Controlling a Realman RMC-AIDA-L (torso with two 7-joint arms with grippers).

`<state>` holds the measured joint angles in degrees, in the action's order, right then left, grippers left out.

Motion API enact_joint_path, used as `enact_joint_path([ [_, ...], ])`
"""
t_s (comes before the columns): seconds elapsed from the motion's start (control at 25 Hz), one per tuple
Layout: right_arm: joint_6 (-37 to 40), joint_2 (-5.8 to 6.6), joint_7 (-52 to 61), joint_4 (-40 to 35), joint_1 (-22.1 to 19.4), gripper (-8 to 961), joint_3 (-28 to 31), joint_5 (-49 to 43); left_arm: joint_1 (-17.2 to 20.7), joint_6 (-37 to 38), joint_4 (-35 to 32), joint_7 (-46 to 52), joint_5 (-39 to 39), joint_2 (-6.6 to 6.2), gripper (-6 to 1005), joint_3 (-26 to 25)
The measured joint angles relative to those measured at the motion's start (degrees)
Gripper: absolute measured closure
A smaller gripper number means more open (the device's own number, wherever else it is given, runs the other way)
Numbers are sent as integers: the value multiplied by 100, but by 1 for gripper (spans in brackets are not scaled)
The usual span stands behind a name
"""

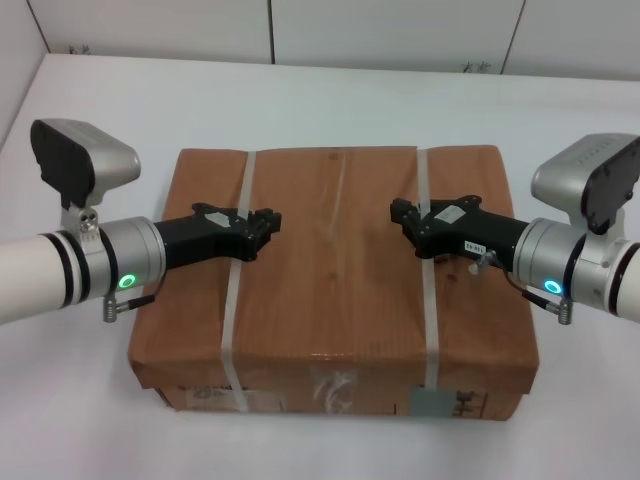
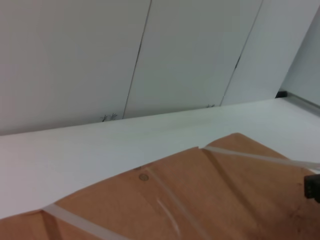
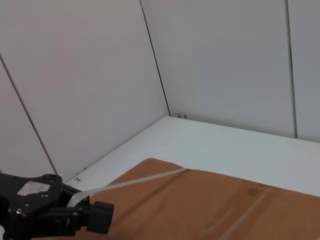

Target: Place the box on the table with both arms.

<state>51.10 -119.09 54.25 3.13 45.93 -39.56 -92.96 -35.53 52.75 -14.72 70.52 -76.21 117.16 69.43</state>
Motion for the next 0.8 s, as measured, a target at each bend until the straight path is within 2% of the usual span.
enact_joint_path([
  [0.68, -109, 0, 282, 8, -248, 889, 20, 47, 57, -195, 144, -73, 6, 28, 889, 0],
  [0.8, -227, 0, 369, -18, -260, 788, 71, 47, 45, -285, 204, -72, -25, 24, 887, 0],
])
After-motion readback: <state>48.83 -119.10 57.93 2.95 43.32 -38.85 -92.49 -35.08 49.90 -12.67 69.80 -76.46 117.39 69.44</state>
